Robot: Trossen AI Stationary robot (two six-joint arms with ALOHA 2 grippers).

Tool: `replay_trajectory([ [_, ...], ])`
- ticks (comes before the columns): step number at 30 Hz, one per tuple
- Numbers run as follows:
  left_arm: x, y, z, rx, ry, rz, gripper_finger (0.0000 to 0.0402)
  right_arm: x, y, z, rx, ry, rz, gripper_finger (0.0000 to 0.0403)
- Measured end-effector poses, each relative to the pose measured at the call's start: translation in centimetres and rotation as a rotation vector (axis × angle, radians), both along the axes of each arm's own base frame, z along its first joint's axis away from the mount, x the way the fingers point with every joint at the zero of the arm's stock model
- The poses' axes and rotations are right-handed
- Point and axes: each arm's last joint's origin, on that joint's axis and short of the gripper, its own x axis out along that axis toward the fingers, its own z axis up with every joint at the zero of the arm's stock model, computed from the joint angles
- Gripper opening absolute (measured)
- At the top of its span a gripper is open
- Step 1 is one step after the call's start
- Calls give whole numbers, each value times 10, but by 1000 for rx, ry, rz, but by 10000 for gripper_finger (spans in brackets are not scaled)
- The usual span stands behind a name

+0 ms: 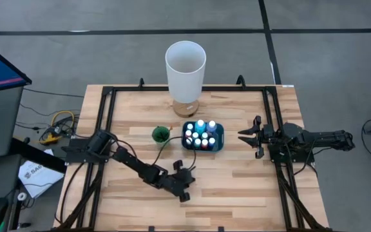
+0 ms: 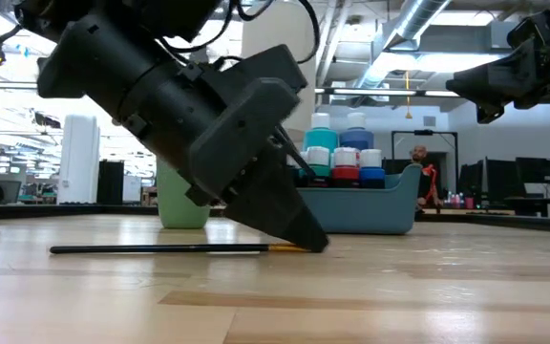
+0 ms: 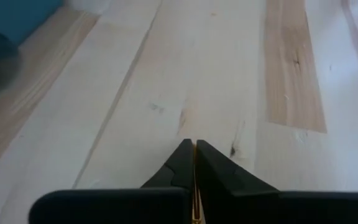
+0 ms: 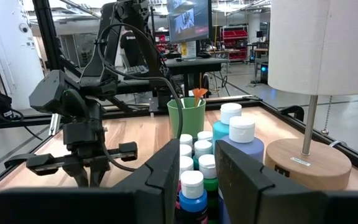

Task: Pick & Place Paint Supplies
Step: Put the gold paintbrush into the green cup

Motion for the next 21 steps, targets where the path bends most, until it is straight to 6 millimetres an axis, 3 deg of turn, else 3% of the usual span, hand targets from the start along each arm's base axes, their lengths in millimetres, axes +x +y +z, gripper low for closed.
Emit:
replay_trajectory([
  [5,-6,-3,17,51,-26,11,0,0,0,0,0,0,0,98],
  [11,-11,-3,52,91,-150,68,0,0,0,0,0,0,0,98],
  [21,-53,15,115,177,-336,197,0,0,0,0,0,0,0,98],
])
